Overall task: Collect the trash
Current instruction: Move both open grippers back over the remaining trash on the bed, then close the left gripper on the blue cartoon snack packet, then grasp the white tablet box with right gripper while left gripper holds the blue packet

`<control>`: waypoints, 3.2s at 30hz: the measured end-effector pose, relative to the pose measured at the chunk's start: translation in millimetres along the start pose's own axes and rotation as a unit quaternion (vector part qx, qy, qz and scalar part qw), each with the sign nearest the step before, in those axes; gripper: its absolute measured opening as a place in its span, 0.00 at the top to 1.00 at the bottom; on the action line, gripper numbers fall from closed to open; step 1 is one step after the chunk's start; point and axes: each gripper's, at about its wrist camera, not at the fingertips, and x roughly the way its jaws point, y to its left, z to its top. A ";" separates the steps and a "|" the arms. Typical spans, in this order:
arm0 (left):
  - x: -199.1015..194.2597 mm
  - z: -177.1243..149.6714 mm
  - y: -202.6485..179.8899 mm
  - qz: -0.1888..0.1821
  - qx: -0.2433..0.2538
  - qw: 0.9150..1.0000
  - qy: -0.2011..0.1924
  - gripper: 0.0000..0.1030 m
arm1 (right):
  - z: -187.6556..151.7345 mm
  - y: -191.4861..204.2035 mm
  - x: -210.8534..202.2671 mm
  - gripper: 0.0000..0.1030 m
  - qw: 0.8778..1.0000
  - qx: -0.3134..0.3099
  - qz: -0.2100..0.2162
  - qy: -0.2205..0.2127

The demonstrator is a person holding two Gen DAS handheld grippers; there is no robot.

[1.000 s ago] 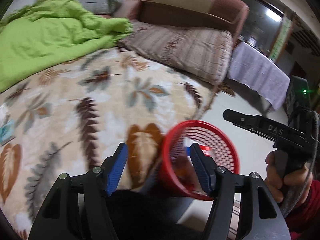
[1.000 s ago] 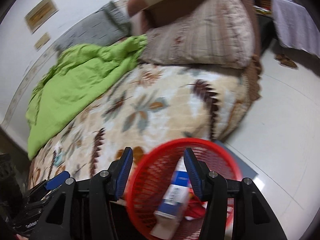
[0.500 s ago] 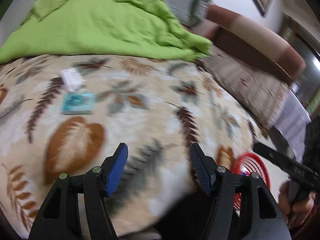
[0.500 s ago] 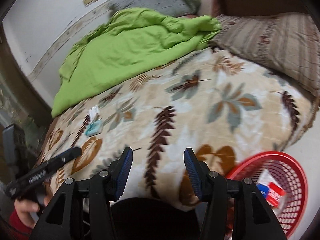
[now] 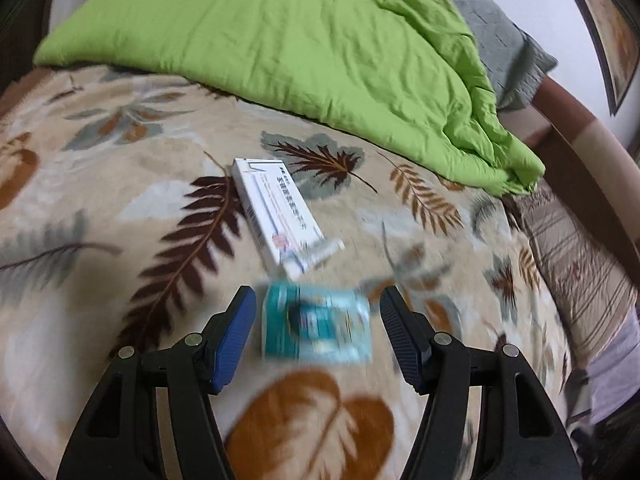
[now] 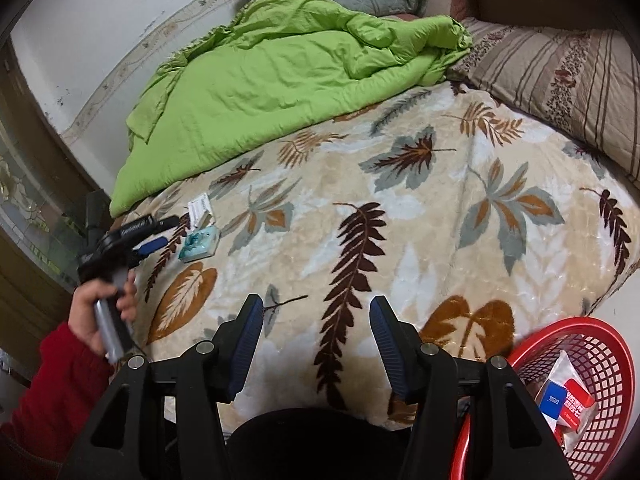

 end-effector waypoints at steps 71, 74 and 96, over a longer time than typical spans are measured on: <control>-60.5 -44.7 50.1 0.176 0.004 0.979 -0.103 0.65 | 96.4 164.5 312.0 0.91 0.968 0.141 0.158 0.133; -60.2 -45.4 46.3 0.173 0.009 0.979 -0.105 0.65 | 97.9 160.3 293.9 0.93 0.974 0.125 0.154 0.109; -79.0 -86.7 -18.1 0.108 0.077 0.985 -0.110 0.65 | 20.8 101.4 132.2 0.94 0.991 -0.034 0.111 0.063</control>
